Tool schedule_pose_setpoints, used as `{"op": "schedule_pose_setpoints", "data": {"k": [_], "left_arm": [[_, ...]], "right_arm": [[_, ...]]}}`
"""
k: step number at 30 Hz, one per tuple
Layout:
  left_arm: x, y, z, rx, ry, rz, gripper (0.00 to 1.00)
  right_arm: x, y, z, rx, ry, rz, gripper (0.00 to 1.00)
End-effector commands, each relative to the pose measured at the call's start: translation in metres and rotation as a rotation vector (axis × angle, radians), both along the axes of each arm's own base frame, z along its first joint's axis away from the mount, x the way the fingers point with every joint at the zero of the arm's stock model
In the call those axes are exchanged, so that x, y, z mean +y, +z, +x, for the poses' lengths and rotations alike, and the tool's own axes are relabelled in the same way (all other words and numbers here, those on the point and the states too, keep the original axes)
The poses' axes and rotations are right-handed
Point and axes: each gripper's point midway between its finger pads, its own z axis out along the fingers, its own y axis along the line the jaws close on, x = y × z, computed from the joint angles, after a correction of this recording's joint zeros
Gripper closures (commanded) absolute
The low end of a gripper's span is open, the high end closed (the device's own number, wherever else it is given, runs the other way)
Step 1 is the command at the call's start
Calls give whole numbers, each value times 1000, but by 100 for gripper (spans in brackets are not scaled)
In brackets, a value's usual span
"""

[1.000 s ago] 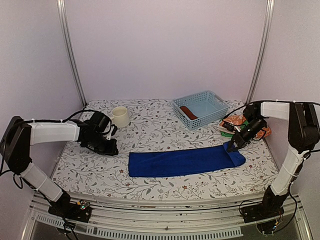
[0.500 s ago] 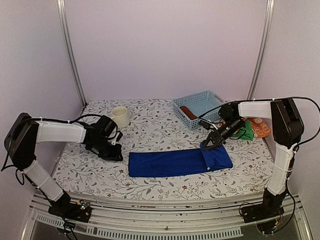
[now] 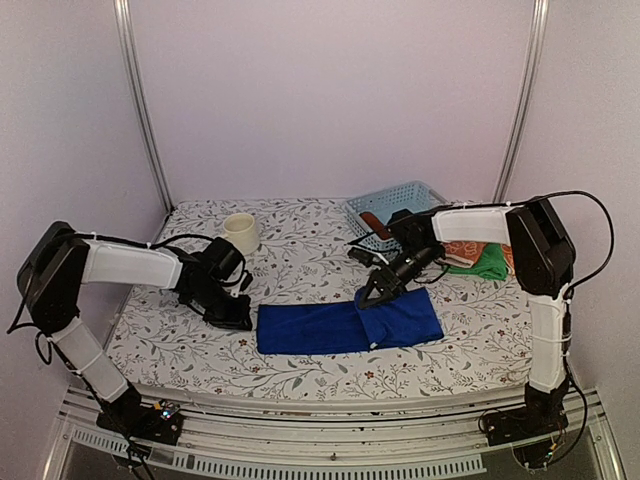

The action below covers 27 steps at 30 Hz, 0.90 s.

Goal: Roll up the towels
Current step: Fold the towel at the center of the board.

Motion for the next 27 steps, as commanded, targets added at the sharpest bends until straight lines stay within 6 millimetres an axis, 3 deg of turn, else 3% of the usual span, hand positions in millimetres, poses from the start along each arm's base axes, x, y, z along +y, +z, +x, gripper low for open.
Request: {"op": "schedule_pose_setpoints", "data": {"k": [1, 8, 15, 21, 23, 27], "left_arm": [[-9, -2, -5, 20, -8, -1, 85], [-5, -7, -6, 22, 9, 22, 87], [-4, -4, -6, 7, 22, 16, 88], [0, -5, -9, -5, 27, 19, 88], [-2, -5, -9, -4, 24, -1, 89], [-3, -7, -12, 1, 28, -13, 89]], "right_arm": [[36, 10, -5, 42, 26, 64, 97], [81, 25, -6, 86, 13, 145, 97], [120, 24, 9, 176, -38, 171, 98], [146, 27, 4, 201, -21, 183, 97], [152, 8, 1, 223, -20, 156, 97], [160, -2, -3, 225, -12, 142, 98]]}}
